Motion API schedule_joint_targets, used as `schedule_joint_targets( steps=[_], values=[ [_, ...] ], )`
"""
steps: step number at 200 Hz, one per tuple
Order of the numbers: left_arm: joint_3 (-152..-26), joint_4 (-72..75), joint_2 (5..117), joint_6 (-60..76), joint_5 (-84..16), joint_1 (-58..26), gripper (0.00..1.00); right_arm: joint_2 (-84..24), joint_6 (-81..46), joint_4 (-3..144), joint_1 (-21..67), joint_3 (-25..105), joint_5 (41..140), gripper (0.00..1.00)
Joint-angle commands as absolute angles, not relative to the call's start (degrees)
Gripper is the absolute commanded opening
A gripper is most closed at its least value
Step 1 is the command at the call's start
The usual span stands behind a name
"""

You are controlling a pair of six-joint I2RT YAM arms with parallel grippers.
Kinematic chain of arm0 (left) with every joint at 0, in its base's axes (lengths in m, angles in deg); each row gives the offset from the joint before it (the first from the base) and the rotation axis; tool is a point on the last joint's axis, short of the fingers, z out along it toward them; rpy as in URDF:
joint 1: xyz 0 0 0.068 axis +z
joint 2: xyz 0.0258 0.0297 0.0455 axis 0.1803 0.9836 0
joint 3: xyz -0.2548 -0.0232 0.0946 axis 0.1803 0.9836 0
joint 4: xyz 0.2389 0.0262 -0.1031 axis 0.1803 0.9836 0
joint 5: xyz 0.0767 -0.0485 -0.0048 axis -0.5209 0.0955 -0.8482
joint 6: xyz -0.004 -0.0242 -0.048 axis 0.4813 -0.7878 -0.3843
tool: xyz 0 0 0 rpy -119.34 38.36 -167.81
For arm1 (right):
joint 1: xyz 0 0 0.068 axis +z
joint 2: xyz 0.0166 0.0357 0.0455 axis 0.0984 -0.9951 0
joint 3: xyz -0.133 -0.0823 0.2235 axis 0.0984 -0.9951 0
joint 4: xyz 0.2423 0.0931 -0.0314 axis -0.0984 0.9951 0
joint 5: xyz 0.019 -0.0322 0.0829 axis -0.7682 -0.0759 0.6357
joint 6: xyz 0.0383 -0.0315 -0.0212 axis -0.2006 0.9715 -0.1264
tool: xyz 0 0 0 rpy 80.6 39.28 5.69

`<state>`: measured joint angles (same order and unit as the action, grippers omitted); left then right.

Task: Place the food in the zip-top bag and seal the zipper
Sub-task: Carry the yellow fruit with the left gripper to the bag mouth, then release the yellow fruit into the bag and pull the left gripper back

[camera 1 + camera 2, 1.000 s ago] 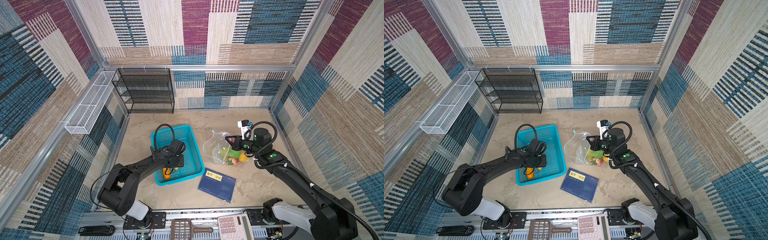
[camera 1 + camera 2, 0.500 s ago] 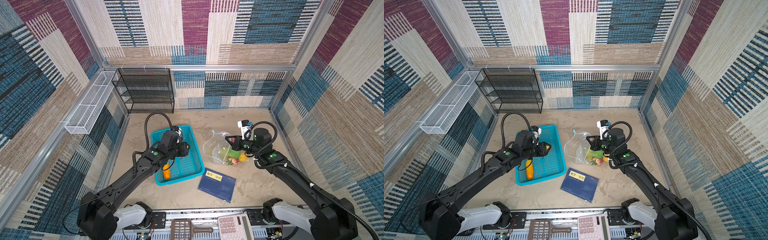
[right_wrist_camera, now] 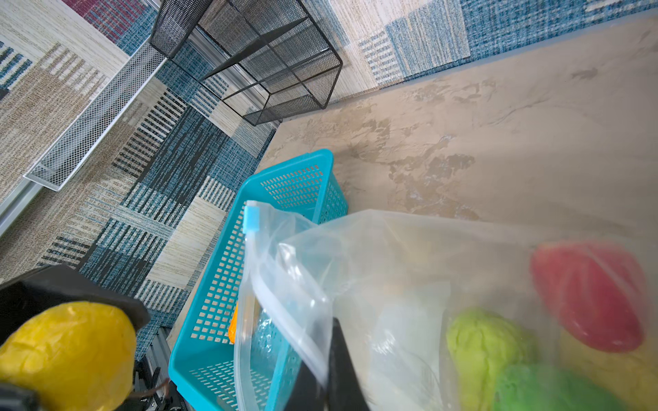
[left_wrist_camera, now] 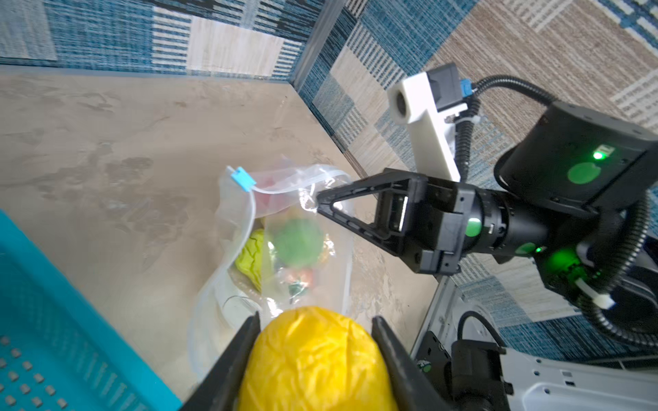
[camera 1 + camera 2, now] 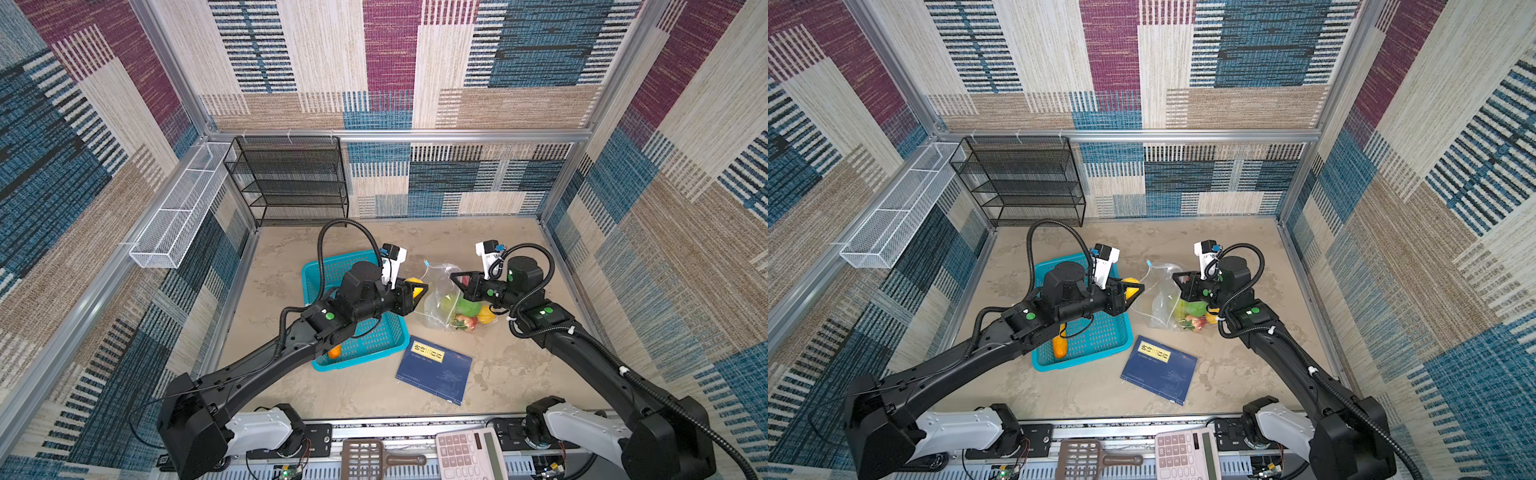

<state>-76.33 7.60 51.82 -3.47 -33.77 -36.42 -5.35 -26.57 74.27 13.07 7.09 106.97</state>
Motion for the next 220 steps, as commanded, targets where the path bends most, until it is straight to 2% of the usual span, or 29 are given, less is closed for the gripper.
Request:
schedule_joint_targets(
  steps=[1,106,177,220],
  values=[
    [-78.5,4.1,54.8,-0.1,-31.8,-37.8,0.45,-4.8,-27.2,72.8,13.1,7.0,106.8,0.0],
    [-79.9,-5.0,68.2,3.8,-36.9,-38.8,0.44,-2.5,-28.5,73.3,13.1,7.0,108.1,0.0],
    [-81.9,4.6,71.8,2.0,-44.4,-38.8,0.44,-1.8,-28.5,73.1,13.1,7.3,108.3,0.0],
    [-85.6,11.1,74.7,0.1,-46.9,-38.8,0.49,-1.4,-28.6,72.9,13.1,6.8,108.3,0.0]
  ],
)
